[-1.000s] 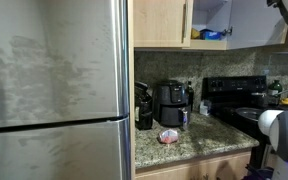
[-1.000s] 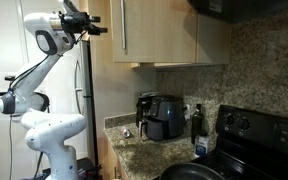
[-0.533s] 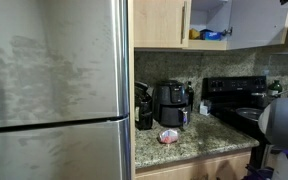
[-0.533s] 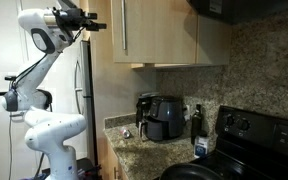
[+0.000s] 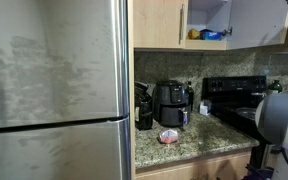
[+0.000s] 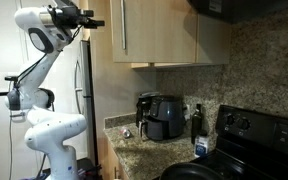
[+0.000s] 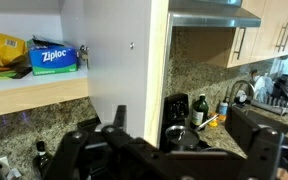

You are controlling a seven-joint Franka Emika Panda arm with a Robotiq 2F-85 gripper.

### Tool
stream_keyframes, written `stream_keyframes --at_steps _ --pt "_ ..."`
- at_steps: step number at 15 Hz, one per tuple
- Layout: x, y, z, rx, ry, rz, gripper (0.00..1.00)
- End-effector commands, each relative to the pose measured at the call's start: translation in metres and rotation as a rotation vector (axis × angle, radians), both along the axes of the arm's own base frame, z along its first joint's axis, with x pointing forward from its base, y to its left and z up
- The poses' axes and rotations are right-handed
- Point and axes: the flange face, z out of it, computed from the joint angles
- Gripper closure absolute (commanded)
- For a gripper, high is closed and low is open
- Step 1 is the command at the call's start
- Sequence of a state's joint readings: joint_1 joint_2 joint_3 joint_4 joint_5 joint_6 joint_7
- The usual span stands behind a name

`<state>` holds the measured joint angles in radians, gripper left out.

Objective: Put the can on the countertop, close the drawers and close the air fryer

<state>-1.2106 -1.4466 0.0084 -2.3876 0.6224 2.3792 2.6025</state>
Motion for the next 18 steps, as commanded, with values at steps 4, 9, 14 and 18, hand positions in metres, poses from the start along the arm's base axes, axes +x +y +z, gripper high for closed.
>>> stream_keyframes --at_steps 4,9,14,18 --pt "0.074 -0.028 -0.006 0.033 0.084 -0.044 0.0" --pt "0.123 -0.026 -0.01 0.044 0.121 0.116 0.0" --pt "0.129 0.011 -0.014 0.023 0.091 0.281 0.0" --pt "0.181 0.077 -0.013 -0.014 0.088 0.517 0.0"
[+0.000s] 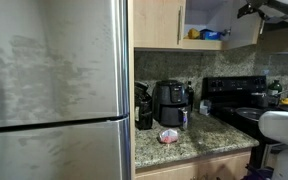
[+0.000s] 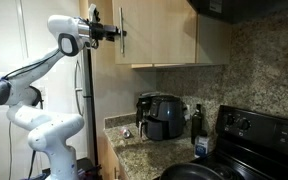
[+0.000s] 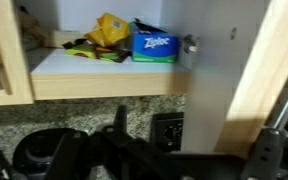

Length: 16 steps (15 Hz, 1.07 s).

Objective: Put the can on the countertop, close the drawers and close the air fryer

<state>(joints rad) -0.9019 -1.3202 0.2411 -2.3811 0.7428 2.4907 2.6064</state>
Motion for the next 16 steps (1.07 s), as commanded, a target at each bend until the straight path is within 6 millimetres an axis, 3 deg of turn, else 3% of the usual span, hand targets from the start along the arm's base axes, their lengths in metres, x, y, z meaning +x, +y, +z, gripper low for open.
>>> stream_keyframes --at_steps 1,4,7,11,13,16 --pt "0.064 0.055 0.003 -0.001 -0.015 0.201 0.0" --pt "0.108 0.095 0.01 -0.006 -0.023 0.361 0.0" --pt "0.119 0.092 0.011 -0.019 -0.005 0.489 0.0" --pt "0.098 0.065 -0.014 0.1 0.056 0.674 0.0" --pt "0.084 0.056 -0.039 0.167 0.108 0.769 0.0" --pt "0.049 0.039 -0.069 0.198 0.225 0.931 0.0"
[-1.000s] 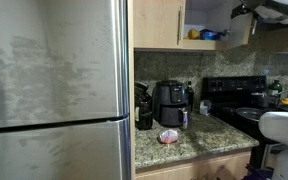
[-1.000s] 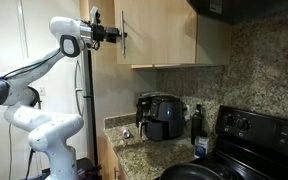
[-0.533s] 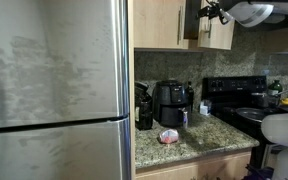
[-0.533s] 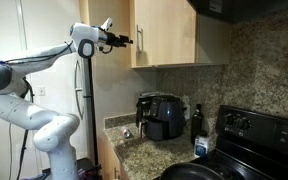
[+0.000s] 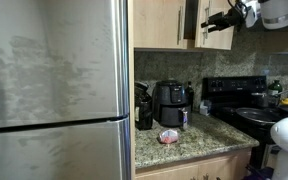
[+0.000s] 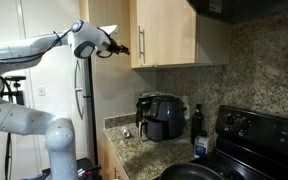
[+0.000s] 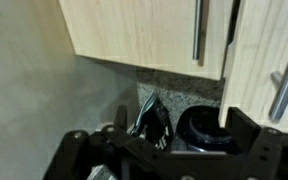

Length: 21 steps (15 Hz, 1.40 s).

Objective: Put the can on the countertop, close the drawers and close the air fryer

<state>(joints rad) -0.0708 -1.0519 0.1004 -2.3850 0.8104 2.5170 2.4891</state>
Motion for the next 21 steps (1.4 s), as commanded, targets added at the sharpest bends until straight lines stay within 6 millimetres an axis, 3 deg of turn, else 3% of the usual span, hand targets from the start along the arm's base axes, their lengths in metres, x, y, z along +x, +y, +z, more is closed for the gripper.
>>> stream_keyframes --at_steps 1,4,5,8,10,16,17,19,21 --pt "-0.047 -0.018 -0.037 -0.02 0.115 0.183 0.0" --pt "-0.064 -0.039 -0.063 -0.068 0.315 0.218 0.0" --pt "-0.058 -0.031 -0.046 -0.049 0.229 0.215 0.0" --pt "-0.069 -0.039 -0.057 -0.056 0.282 0.235 0.0" --pt "-0.035 -0.038 -0.078 -0.083 0.406 0.131 0.0" --pt "0.048 -0.027 -0.178 -0.102 0.692 0.038 0.0" --pt "0.028 -0.025 -0.161 -0.097 0.616 0.08 0.0" --pt "0.045 -0.024 -0.18 -0.097 0.685 0.07 0.0" --pt "0.049 -0.025 -0.183 -0.093 0.697 0.067 0.0"
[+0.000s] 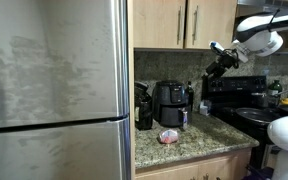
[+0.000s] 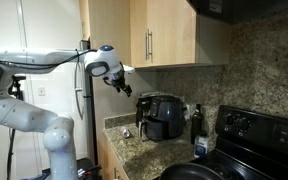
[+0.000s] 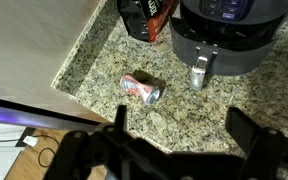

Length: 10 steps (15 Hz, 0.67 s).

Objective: Put the can on the countertop, close the drawers and close the air fryer

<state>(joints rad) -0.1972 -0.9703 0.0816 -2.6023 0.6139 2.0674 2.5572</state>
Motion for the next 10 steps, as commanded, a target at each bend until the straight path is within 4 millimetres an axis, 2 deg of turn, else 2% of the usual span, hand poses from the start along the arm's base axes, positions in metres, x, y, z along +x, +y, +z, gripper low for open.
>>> stream_keyframes --at_steps 1,3,6,8,9,10 --pt "0.0 0.0 0.001 0.0 -0.001 -0.002 0.0" --pt "0.017 0.004 -0.032 0.007 0.1 -0.001 0.0" --pt "0.041 0.022 -0.076 0.02 0.166 0.004 0.0" --pt "0.059 0.041 -0.103 0.008 0.218 -0.012 0.0" --pt "0.066 0.04 -0.11 0.017 0.223 -0.033 0.0" --pt "0.049 0.035 -0.095 0.008 0.201 -0.004 0.0"
